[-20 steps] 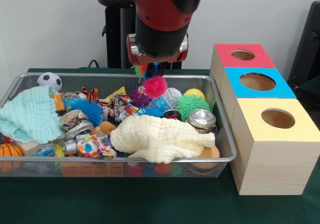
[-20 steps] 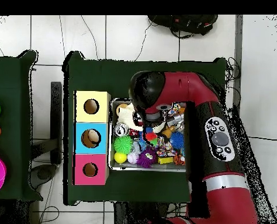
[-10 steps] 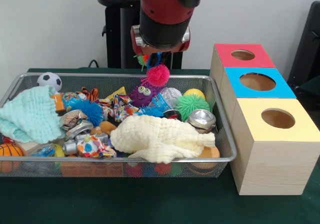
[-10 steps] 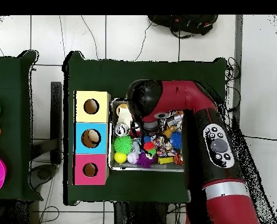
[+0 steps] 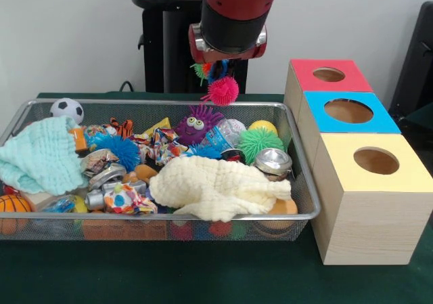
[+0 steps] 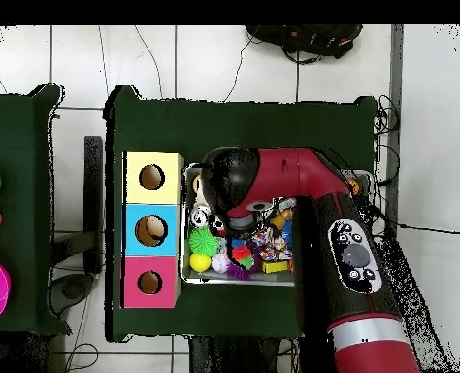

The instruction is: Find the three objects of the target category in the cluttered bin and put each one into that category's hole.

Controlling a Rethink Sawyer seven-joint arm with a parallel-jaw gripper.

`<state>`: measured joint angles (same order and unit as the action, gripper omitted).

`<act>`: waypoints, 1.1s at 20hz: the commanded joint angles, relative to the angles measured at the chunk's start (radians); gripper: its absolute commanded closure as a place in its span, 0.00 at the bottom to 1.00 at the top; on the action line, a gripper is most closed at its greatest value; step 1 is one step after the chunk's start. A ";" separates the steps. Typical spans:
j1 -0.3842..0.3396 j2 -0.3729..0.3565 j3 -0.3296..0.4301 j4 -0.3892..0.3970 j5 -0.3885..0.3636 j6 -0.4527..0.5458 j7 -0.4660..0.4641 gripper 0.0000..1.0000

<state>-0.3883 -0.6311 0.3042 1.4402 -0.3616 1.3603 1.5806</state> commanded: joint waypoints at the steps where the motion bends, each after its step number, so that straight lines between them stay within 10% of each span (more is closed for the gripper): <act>1: 0.034 -0.043 -0.027 0.157 0.040 -0.119 0.164 1.00; 20: 0.057 -0.039 -0.070 0.146 0.071 -0.129 0.135 1.00; 21: 0.056 -0.038 -0.073 0.146 0.076 -0.132 0.129 0.00; 22: 0.053 -0.036 -0.071 0.144 0.077 -0.132 0.124 0.00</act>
<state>-0.3232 -0.6749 0.2439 1.5163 -0.3135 1.3096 1.5806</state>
